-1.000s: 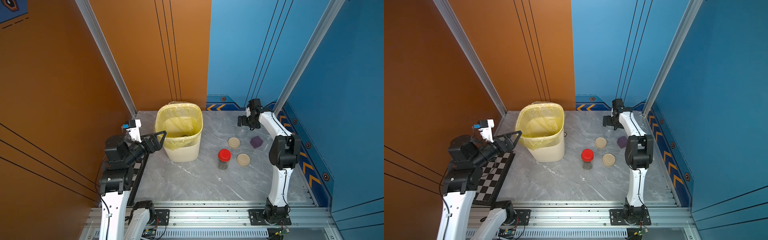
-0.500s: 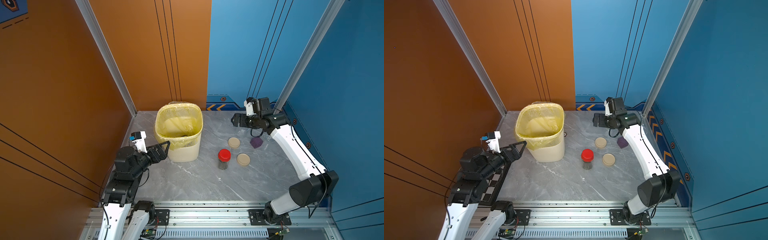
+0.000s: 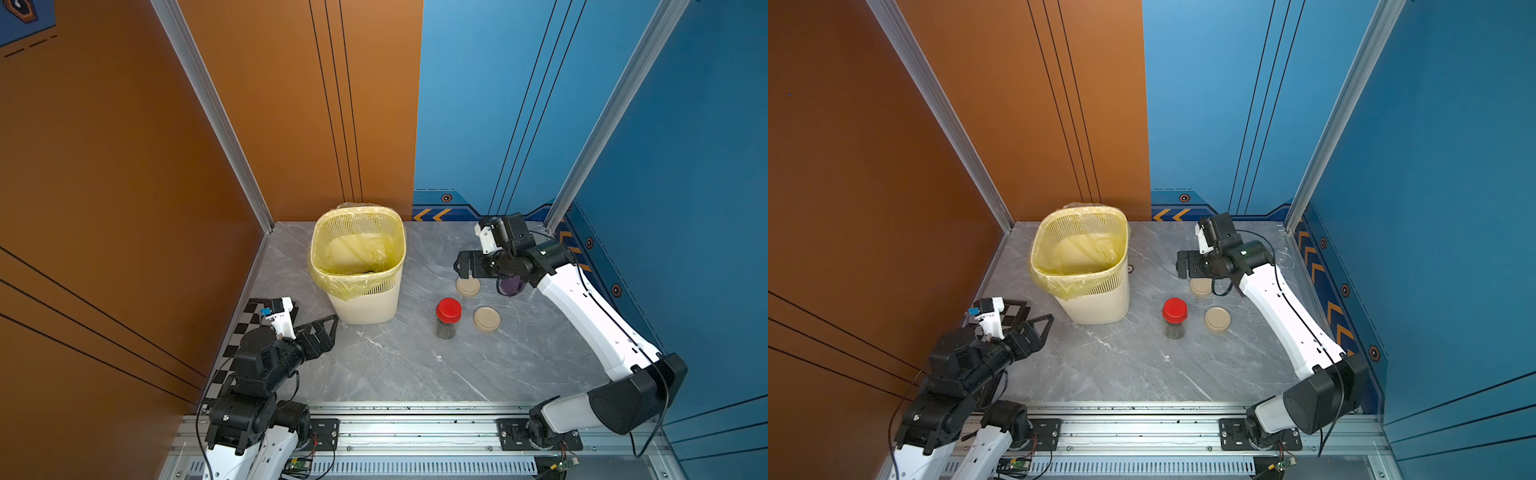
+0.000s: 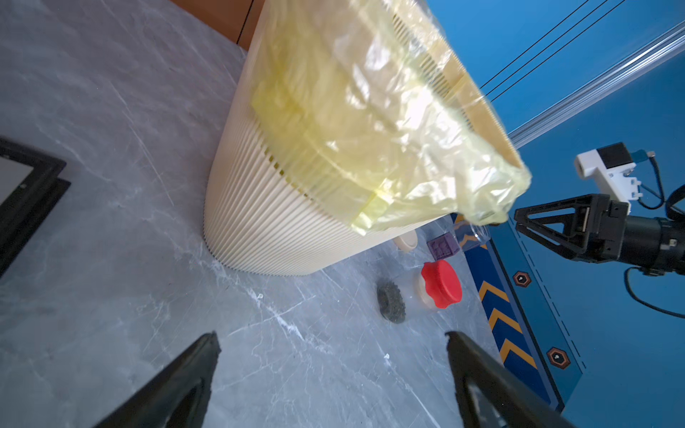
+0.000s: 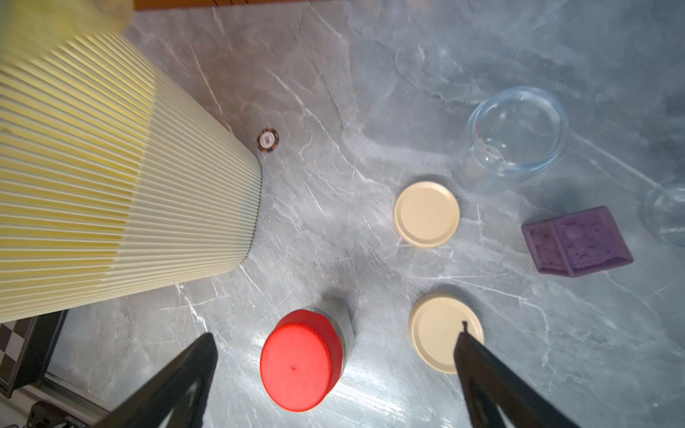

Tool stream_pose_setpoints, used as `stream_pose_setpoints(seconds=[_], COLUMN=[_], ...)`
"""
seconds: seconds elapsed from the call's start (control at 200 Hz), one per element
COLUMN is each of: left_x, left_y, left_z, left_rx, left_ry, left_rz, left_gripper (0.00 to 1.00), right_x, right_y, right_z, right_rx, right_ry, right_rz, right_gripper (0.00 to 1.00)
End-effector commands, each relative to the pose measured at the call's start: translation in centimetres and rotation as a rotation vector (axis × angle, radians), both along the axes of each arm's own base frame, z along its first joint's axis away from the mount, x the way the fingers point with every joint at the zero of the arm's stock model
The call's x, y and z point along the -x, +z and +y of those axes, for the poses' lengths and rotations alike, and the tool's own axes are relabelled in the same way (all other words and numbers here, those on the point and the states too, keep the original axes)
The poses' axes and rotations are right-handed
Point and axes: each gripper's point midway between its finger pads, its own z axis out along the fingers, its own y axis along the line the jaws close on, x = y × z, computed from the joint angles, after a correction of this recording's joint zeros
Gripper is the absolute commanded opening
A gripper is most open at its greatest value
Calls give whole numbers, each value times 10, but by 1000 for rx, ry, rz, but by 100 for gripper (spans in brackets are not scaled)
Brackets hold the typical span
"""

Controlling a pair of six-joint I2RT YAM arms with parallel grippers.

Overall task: Empty moldy tea leaves from jars
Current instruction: Pick up the jar from the center of the board.

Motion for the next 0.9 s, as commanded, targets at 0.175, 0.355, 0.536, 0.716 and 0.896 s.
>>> stream_pose_setpoints(seconds=[0.175, 0.355, 0.536, 0.716, 0.896], left_x=[3, 1, 2, 6, 10], left_y=[-19, -30, -33, -32, -36], left_z=[-5, -17, -36, -46, -51], left_rx=[-25, -49, -48, -57, -85], left_ry=[-31, -90, -190, -245, -268], left_rz=[47, 103, 110, 80, 81], left_gripper=[98, 98, 98, 98, 98], right_x=[24, 28, 30, 35, 41], right_y=[-46, -68, -84, -100, -114], right_z=[25, 35, 38, 34, 37], right_rx=[128, 194, 283, 325, 350], right_ry=[116, 160, 188, 204, 230], right_rz=[155, 205, 229, 268, 294], right_gripper=[100, 100, 100, 100, 100])
